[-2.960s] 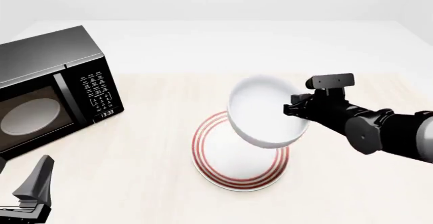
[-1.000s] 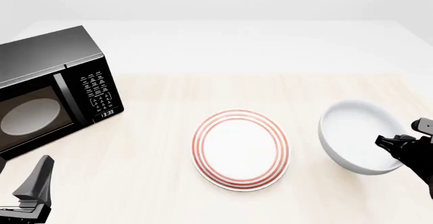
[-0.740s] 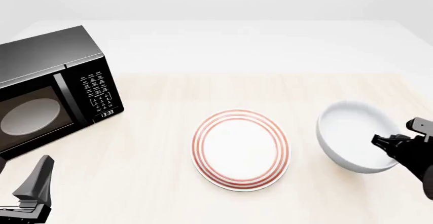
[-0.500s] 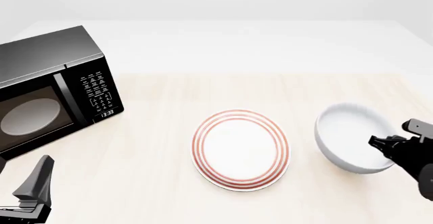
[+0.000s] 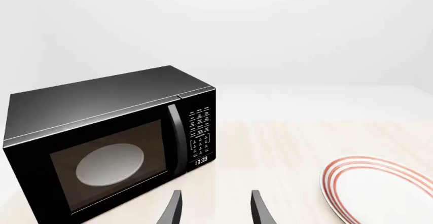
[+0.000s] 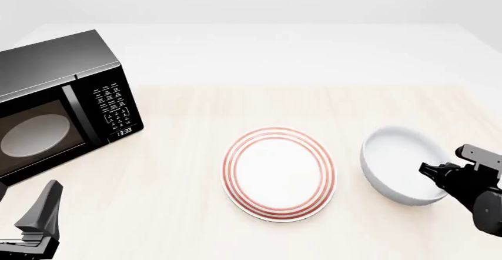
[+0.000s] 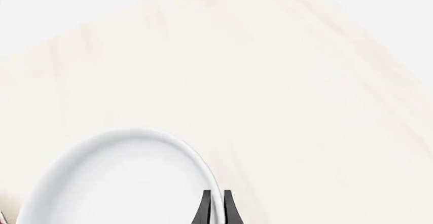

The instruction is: Put the white bowl to the right of the plate.

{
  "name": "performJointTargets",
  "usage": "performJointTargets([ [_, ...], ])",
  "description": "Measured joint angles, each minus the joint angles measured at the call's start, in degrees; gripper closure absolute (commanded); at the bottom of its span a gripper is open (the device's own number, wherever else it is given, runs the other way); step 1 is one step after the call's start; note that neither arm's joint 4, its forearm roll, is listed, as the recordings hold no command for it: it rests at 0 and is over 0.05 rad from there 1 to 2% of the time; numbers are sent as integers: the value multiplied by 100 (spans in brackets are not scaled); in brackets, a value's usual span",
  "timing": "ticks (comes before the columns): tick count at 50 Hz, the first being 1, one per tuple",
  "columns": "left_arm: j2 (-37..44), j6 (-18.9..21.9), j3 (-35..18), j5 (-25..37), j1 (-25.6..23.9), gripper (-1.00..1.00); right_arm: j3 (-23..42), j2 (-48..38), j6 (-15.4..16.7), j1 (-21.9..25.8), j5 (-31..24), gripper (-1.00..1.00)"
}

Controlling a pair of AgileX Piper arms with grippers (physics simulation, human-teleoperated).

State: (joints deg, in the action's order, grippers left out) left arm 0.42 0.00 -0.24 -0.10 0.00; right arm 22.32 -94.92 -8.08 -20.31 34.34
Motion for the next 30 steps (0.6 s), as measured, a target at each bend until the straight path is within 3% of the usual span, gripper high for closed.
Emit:
performJointTargets([
  [17, 0, 0, 0, 0, 0, -100, 6, -183, -51, -7, 225, 100],
  [18, 0, 0, 0, 0, 0, -100, 3, -183, -59, -6, 235, -100],
  [30, 0, 0, 0, 0, 0, -100, -125, 299, -155, 75, 19, -100],
])
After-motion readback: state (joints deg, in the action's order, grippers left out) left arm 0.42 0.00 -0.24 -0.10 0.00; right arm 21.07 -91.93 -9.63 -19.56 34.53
